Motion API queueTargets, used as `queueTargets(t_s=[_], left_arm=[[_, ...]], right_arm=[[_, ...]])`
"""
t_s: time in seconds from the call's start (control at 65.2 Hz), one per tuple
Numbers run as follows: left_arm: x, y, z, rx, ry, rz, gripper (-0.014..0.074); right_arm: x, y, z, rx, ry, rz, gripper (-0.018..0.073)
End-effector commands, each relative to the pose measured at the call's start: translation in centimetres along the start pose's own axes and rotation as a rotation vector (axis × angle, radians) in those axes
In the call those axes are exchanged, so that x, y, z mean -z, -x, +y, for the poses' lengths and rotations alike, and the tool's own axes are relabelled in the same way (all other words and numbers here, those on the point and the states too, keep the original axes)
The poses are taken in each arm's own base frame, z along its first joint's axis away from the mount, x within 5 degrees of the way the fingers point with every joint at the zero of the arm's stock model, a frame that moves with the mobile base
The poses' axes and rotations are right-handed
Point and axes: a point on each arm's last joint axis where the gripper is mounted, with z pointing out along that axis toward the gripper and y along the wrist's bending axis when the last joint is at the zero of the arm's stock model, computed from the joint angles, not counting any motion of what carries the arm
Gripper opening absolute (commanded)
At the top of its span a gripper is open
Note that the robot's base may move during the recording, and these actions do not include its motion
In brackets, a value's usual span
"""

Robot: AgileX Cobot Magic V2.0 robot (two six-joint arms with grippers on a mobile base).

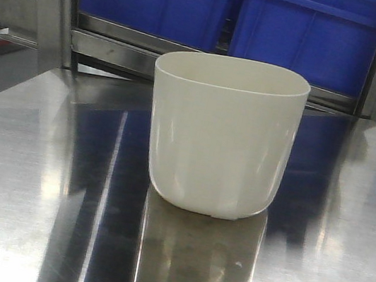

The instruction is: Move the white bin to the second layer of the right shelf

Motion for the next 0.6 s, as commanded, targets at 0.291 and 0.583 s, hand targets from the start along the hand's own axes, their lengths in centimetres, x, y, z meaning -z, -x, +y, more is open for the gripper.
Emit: queueTargets(t_s=[0.291,0.583], left_arm=[[0.0,-0.4,0.0,0.009,0.004,-0.061,0.0085],[0.0,-0.4,0.0,0.009,0.004,-0.061,0.0085]], right_arm=[[-4.2,8.5,-1.0,-0.066,-0.001,0.043,0.0058],[-10.1,10.2,-0.6,-0.315,0.035,0.457,0.0058]])
